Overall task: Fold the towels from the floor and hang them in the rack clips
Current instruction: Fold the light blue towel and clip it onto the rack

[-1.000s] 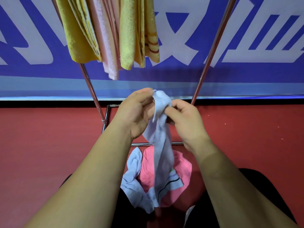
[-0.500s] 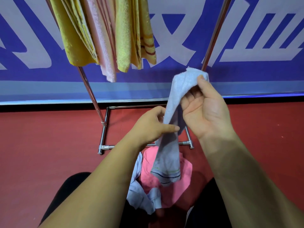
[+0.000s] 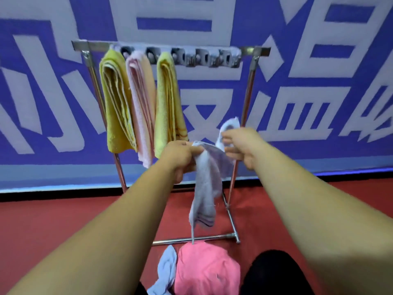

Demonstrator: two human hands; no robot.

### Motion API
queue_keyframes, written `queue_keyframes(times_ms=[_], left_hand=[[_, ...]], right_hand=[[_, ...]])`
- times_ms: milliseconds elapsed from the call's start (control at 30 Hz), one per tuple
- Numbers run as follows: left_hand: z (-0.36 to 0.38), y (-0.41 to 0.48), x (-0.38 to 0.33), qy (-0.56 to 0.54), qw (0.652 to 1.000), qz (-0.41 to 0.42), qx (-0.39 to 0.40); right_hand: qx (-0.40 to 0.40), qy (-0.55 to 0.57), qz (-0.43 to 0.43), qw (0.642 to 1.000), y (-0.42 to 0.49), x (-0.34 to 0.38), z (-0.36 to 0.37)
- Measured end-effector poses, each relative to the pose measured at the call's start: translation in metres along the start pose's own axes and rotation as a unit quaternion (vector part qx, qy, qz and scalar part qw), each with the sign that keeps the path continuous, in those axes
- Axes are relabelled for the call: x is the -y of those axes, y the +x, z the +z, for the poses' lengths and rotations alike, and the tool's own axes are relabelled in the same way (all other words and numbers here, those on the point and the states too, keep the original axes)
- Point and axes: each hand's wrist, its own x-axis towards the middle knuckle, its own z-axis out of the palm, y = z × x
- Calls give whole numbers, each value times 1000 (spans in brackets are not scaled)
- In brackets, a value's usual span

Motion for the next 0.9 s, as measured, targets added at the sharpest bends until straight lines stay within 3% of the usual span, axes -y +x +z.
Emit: queue_keyframes(times_ms=[67,167,433,500,700,900], left_hand=[[4,-2,-34,-43,998,-23,-32],[8,-13,-70,-73,994,-29,-72],[3,-70,-137,-142,987,24,-65],[-4,-88,-154,-167,984,36,-58],[-24,-118,-196,-205,975,68,-48],[-38,-136,-224,-199,977,71,-35]], right_hand=[[67,-130,-4,989,-19,-24,-2],[142,-200,-60,968,-49,-45,4],[-6,-380,-205,902,-93,-23,31],[-15,-392,-210,896,-100,-17,33],[-26,-324,-221,920,-121,11,44],[-14,-412,-260,873,-120,44,54]])
